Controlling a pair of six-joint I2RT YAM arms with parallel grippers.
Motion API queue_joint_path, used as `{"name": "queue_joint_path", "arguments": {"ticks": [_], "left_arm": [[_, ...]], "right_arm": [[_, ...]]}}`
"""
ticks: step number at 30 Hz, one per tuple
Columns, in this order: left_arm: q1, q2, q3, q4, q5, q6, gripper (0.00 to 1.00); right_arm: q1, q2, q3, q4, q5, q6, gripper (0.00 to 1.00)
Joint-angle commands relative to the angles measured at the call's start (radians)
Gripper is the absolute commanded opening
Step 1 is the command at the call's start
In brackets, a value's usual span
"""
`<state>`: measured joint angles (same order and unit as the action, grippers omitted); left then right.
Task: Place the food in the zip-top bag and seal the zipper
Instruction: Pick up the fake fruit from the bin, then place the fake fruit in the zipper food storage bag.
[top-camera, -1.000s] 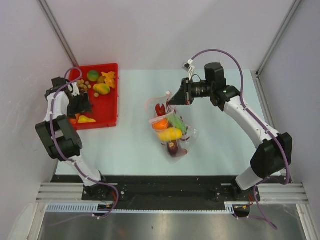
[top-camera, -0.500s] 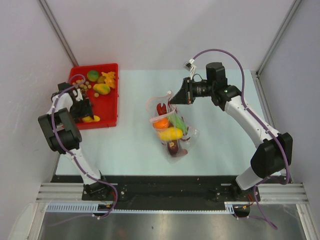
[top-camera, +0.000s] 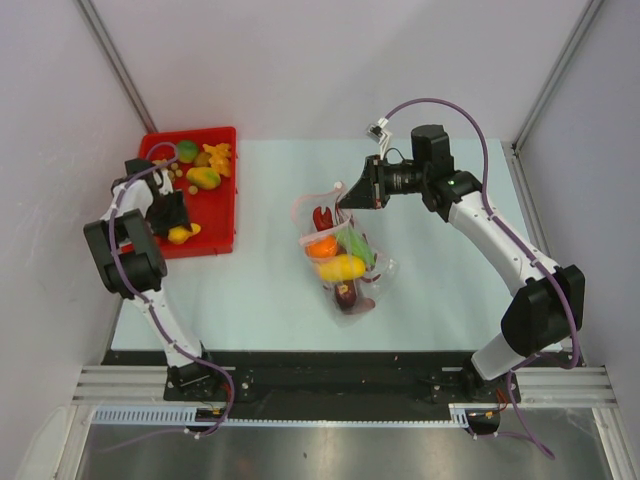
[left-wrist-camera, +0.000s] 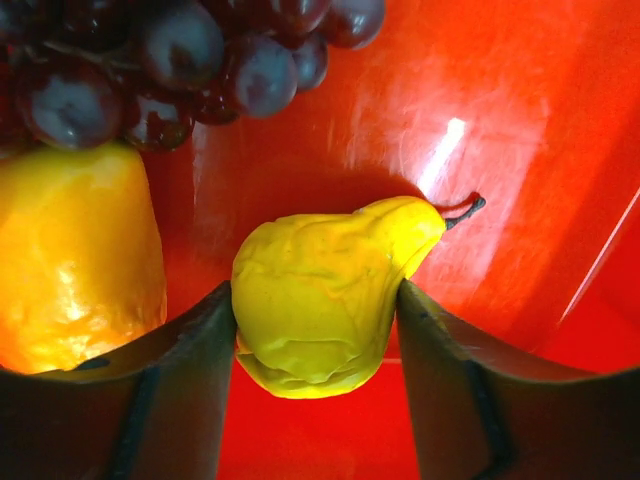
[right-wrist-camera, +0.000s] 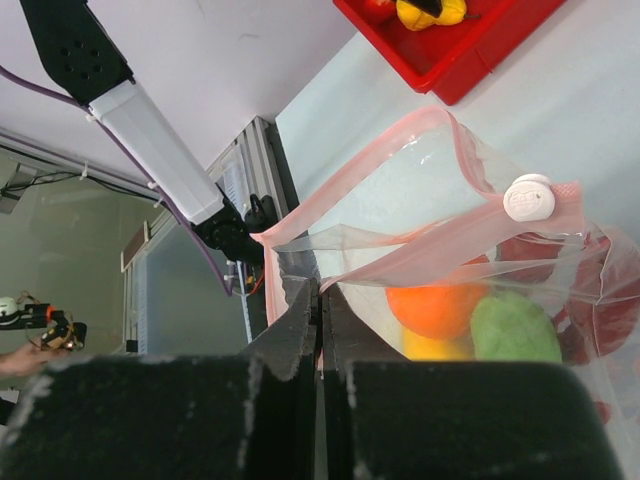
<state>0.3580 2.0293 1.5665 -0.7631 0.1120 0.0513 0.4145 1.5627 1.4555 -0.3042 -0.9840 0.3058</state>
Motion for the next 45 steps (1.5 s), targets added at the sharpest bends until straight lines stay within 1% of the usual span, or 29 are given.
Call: {"name": "queue_joint_path", "arguments": {"ticks": [1,3,5,6,9,10,12,13,14,15,16,18,19,21,24,26,27,30,32,33,34,36,37,38,39,40,43,44,45], "left_arm": [[-0.001,-0.086,0.043,0.008,0.046,0.002,0.54],[-0.001,-0.144,0.047,0.007,0.061,0.001,0.49],[-0.004,-0.184,0.062,0.001,0.123,0.001,0.47],[-0.007,-0.228,0.070,-0.005,0.149,0.001,0.46],[-0.043,-0.296,0.112,-0.022,0.262,-0.005,0.45],[-0.078,-0.349,0.127,-0.018,0.329,-0.008,0.45],[-0.125,-0.403,0.138,-0.007,0.402,0.002,0.46],[-0.184,-0.456,0.153,-0.004,0.434,0.010,0.46],[-0.220,-0.480,0.158,0.001,0.452,0.021,0.47],[-0.255,-0.504,0.159,0.001,0.457,0.051,0.47],[-0.330,-0.542,0.161,0.001,0.454,0.068,0.48],[-0.408,-0.572,0.158,0.001,0.436,0.103,0.49],[-0.474,-0.581,0.156,-0.002,0.430,0.111,0.50],[-0.534,-0.598,0.152,-0.018,0.419,0.131,0.50],[-0.669,-0.601,0.110,-0.038,0.394,0.163,0.49],[-0.720,-0.603,0.086,-0.044,0.382,0.174,0.49],[-0.767,-0.601,0.063,-0.047,0.364,0.182,0.49],[-0.839,-0.592,0.011,-0.041,0.348,0.193,0.47],[-0.861,-0.586,-0.022,-0.024,0.338,0.183,0.46],[-0.875,-0.580,-0.043,0.001,0.334,0.177,0.48],[-0.881,-0.575,-0.046,0.008,0.331,0.170,0.59],[-0.899,-0.561,-0.034,0.011,0.318,0.156,0.78],[-0.900,-0.560,-0.022,0.002,0.319,0.156,0.95],[-0.900,-0.560,0.015,-0.011,0.316,0.166,1.00],[-0.896,-0.561,0.035,-0.025,0.313,0.174,1.00],[-0.889,-0.566,0.055,-0.060,0.339,0.186,1.00],[-0.803,-0.590,0.108,-0.050,0.408,0.170,1.00],[-0.756,-0.593,0.121,-0.035,0.410,0.135,1.00],[-0.739,-0.592,0.122,-0.019,0.404,0.122,1.00]], "right_arm": [[-0.002,-0.004,0.028,0.051,-0.012,0.001,0.00],[0.000,-0.003,0.028,0.053,-0.010,0.006,0.00],[0.001,-0.003,0.028,0.059,-0.012,0.007,0.00],[0.003,-0.003,0.026,0.059,-0.012,0.007,0.00],[0.006,-0.003,0.029,0.060,-0.012,0.004,0.00],[0.004,-0.001,0.029,0.060,-0.012,0.007,0.00],[0.006,-0.003,0.031,0.062,-0.015,0.007,0.00],[0.009,-0.001,0.032,0.062,-0.016,0.006,0.00],[0.007,-0.001,0.032,0.063,-0.015,0.006,0.00],[0.009,-0.001,0.035,0.062,-0.015,0.006,0.00],[0.012,-0.001,0.039,0.062,-0.016,0.006,0.00],[0.015,-0.001,0.040,0.063,-0.016,0.004,0.00],[0.017,-0.001,0.042,0.066,-0.016,0.003,0.00],[0.020,-0.003,0.043,0.068,-0.016,0.004,0.00],[0.024,-0.007,0.043,0.073,-0.013,0.007,0.00],[0.029,-0.012,0.043,0.077,-0.012,0.009,0.00],[0.030,-0.013,0.043,0.077,-0.012,0.009,0.00],[0.032,-0.021,0.043,0.082,-0.007,0.007,0.00],[0.036,-0.023,0.043,0.085,-0.007,0.010,0.00],[0.037,-0.024,0.043,0.088,-0.007,0.012,0.00],[0.038,-0.026,0.043,0.086,-0.007,0.012,0.00],[0.041,-0.032,0.043,0.091,-0.007,0.013,0.00],[0.041,-0.035,0.042,0.091,-0.005,0.013,0.00],[0.043,-0.036,0.040,0.088,-0.001,0.013,0.00],[0.044,-0.044,0.042,0.088,0.001,0.012,0.00],[0.043,-0.047,0.042,0.085,0.002,0.010,0.00],[0.044,-0.059,0.034,0.073,0.010,-0.002,0.00],[0.043,-0.061,0.032,0.073,0.011,-0.005,0.00],[0.044,-0.064,0.028,0.073,0.011,-0.007,0.00]]}}
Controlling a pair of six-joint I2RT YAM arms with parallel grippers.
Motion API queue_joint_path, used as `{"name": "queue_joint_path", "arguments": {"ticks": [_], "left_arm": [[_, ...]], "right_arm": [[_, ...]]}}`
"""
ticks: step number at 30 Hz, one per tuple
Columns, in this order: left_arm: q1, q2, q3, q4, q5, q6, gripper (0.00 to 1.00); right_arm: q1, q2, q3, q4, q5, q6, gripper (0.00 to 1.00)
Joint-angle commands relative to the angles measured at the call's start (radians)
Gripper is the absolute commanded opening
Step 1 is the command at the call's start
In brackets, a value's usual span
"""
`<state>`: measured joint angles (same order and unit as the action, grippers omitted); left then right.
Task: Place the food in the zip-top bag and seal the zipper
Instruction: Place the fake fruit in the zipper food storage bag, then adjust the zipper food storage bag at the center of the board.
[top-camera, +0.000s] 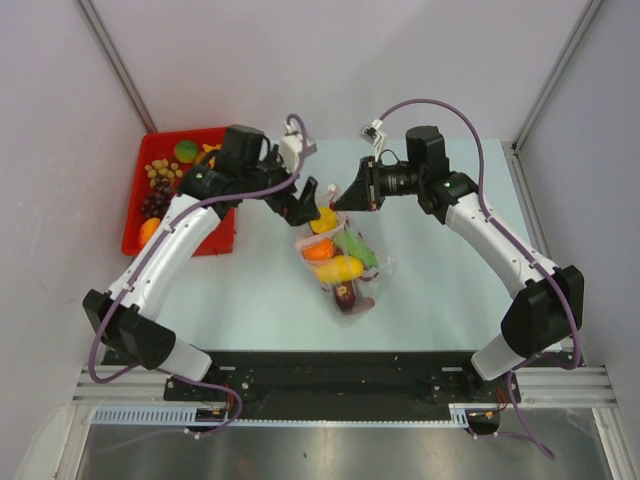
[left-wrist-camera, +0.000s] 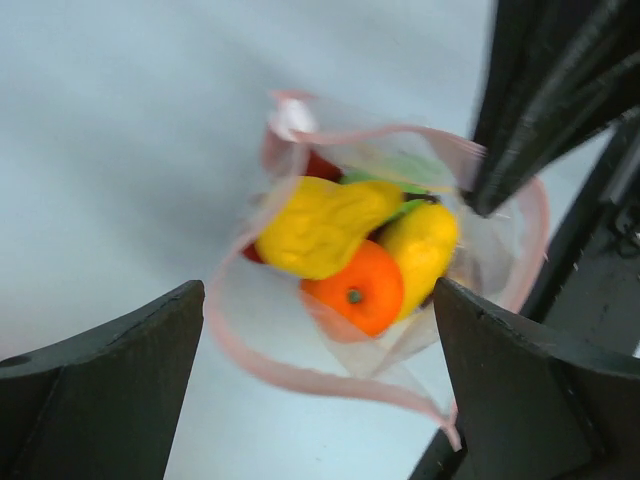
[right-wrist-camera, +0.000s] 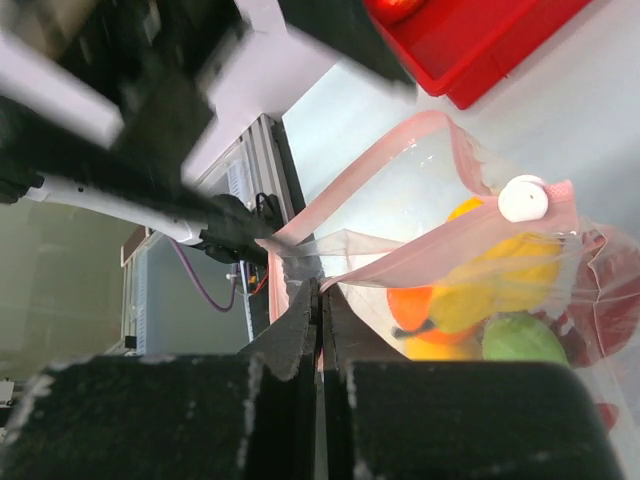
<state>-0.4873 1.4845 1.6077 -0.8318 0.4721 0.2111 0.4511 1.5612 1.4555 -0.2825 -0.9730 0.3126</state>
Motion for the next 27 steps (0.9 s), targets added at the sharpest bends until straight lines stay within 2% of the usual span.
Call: {"name": "queue_joint_path", "arguments": {"ticks": [1,10,12,14,17,18,20,22,23,26,27], "left_arm": [[0.118,-0.038,0.081,0.065,0.034,-0.041,1.00],[0.119,0.054,0.018,0.161,0.071,-0.012,0.99],[0.119,0.072,0.005,0.163,0.144,0.004,0.95],[0.109,0.079,-0.014,0.169,0.187,0.013,0.86],[0.084,0.088,-0.014,0.171,0.195,0.004,0.66],[0.079,0.091,-0.008,0.171,0.200,-0.013,0.53],[0.073,0.095,0.024,0.180,0.214,-0.039,0.45],[0.066,0.109,0.070,0.178,0.250,-0.084,0.31],[0.064,0.118,0.087,0.172,0.279,-0.094,0.19],[0.049,0.138,0.109,0.158,0.397,-0.125,0.05],[0.043,0.138,0.098,0.161,0.425,-0.130,0.01]], "right_arm": [[0.008,-0.067,0.026,0.049,-0.003,-0.021,0.00],[0.015,-0.081,0.017,0.077,-0.038,-0.052,0.00],[0.017,-0.087,0.016,0.071,-0.029,-0.063,0.00],[0.020,-0.090,0.016,0.060,-0.027,-0.073,0.00],[0.031,-0.093,0.013,0.048,-0.015,-0.087,0.00],[0.034,-0.093,0.009,0.045,-0.004,-0.090,0.00],[0.049,-0.093,-0.003,0.045,0.002,-0.107,0.00],[0.064,-0.090,-0.010,0.042,0.025,-0.127,0.00],[0.080,-0.090,-0.014,0.042,0.033,-0.138,0.00],[0.103,-0.086,-0.014,0.036,0.057,-0.196,0.21],[0.112,-0.087,-0.014,0.026,0.062,-0.225,0.39]]}}
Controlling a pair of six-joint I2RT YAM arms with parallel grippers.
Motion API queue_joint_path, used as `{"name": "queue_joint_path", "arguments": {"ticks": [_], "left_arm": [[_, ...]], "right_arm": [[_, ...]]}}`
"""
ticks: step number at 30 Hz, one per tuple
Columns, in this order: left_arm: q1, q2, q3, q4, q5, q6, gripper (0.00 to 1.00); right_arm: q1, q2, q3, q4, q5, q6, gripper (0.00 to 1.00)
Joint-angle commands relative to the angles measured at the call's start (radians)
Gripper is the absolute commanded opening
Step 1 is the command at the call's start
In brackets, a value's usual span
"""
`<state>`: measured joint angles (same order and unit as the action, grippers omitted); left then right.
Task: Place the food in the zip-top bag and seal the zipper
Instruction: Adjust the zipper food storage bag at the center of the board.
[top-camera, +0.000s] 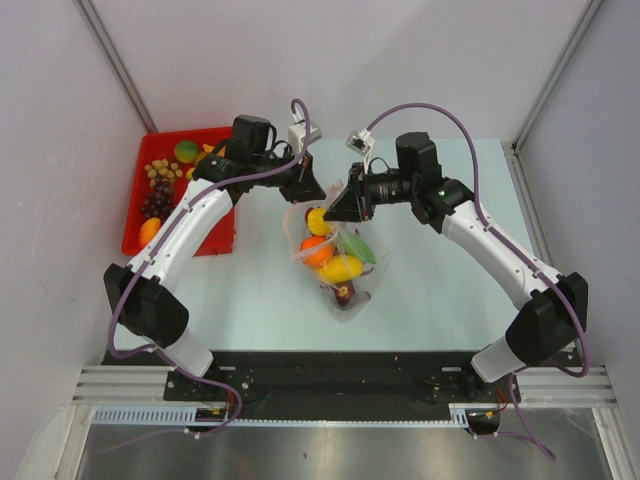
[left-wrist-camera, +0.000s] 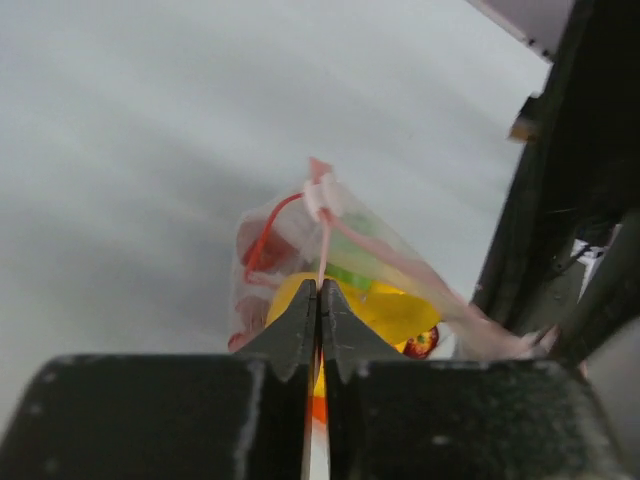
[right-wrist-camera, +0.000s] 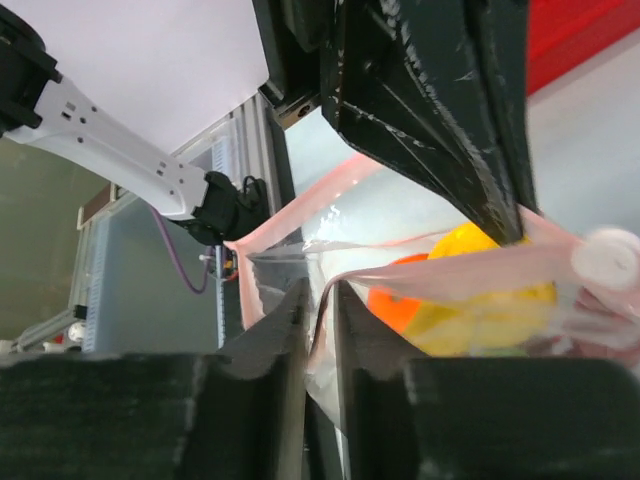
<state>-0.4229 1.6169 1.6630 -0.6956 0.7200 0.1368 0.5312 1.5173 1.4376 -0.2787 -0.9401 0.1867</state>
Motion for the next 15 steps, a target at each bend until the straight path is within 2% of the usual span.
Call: {"name": "queue_joint_path", "arguments": {"ticks": [1,2,5,6,8,12,15], "left_arm": [[-0.036,0.003,0.021,0.024,0.202,-0.052,0.00],[-0.042,0.003,0.011,0.024,0.208,-0.043,0.00],[-0.048,-0.002,-0.023,0.016,0.248,-0.006,0.00],[-0.048,-0.003,-0.029,0.024,0.248,0.003,0.00],[-0.048,0.006,-0.032,0.025,0.271,0.020,0.00],[-0.050,0.043,0.000,0.021,0.300,0.044,0.00],[-0.053,0.075,0.040,-0.011,0.355,0.095,0.00]], "right_arm": [[0.035,-0.048,0.006,0.012,0.030,-0.116,0.45],[0.036,-0.051,0.006,0.000,0.029,-0.133,0.49],[0.020,-0.098,0.006,-0.114,0.044,-0.243,0.78],[0.010,-0.117,0.004,-0.193,0.059,-0.281,0.93],[-0.023,-0.176,0.004,-0.267,0.070,-0.387,0.97],[-0.065,-0.265,0.006,-0.463,0.154,-0.558,0.97],[-0.100,-0.308,-0.012,-0.523,0.199,-0.642,0.95]]}}
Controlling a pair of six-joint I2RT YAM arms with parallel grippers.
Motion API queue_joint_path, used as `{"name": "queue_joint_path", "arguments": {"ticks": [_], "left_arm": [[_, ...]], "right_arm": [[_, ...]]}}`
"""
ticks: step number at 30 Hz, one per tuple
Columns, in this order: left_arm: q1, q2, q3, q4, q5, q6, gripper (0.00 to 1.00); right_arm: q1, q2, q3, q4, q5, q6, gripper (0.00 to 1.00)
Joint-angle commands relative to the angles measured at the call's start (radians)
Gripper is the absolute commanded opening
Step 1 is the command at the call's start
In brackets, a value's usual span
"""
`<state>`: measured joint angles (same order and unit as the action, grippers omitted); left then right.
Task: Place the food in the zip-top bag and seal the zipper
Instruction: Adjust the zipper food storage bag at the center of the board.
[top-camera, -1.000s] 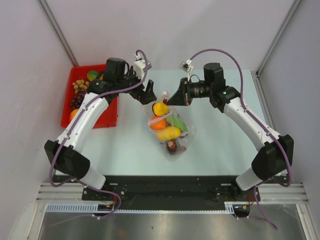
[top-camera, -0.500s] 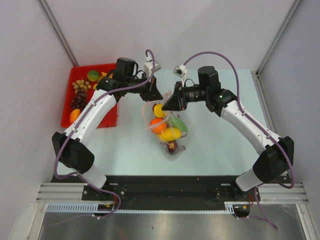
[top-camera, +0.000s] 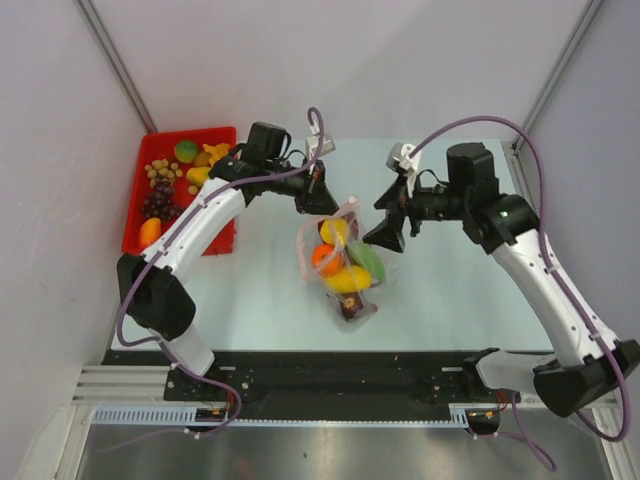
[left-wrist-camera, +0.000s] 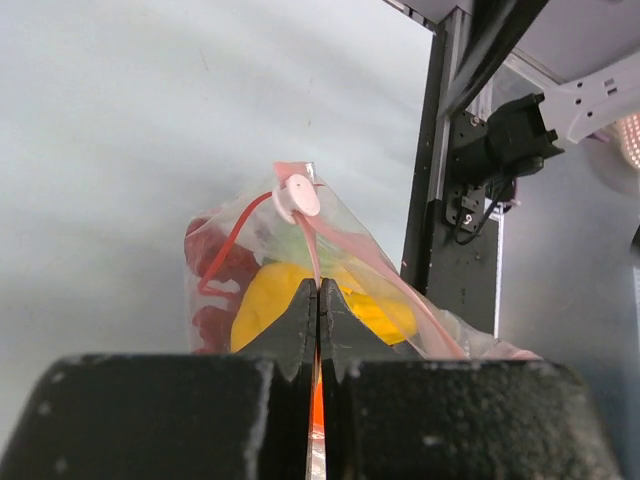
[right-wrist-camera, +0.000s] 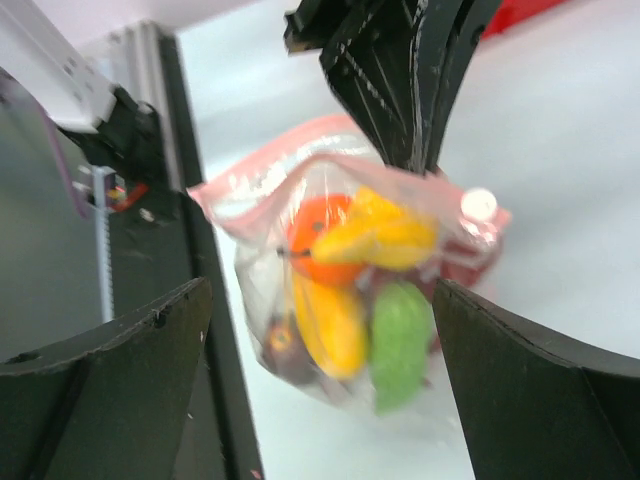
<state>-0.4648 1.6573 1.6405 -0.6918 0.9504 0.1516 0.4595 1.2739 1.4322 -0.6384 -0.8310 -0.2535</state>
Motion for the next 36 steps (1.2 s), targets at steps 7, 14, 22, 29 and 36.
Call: {"name": "queue_joint_path", "arguments": {"ticks": [7,14,22,29,36], "left_arm": [[-0.064,0.084,0.103,-0.063,0.249,0.200,0.00],[-0.098,0.162,0.241,-0.089,0.289,0.272,0.00],[-0.126,0.251,0.468,-0.322,0.286,0.499,0.00],[-0.146,0.263,0.496,-0.393,0.309,0.582,0.00],[-0.152,0.249,0.487,-0.368,0.303,0.554,0.00]], "right_arm": [[-0.156,-0.081,-0.117,-0.070,0.029,-0.319,0.84],[-0.199,-0.054,-0.162,0.028,-0.077,-0.314,0.78],[-0.199,-0.080,-0.162,0.094,-0.143,-0.265,0.75],[-0.199,-0.102,-0.162,0.085,-0.164,-0.277,0.52],[-0.200,-0.119,-0.162,0.022,-0.175,-0.362,0.13]]}}
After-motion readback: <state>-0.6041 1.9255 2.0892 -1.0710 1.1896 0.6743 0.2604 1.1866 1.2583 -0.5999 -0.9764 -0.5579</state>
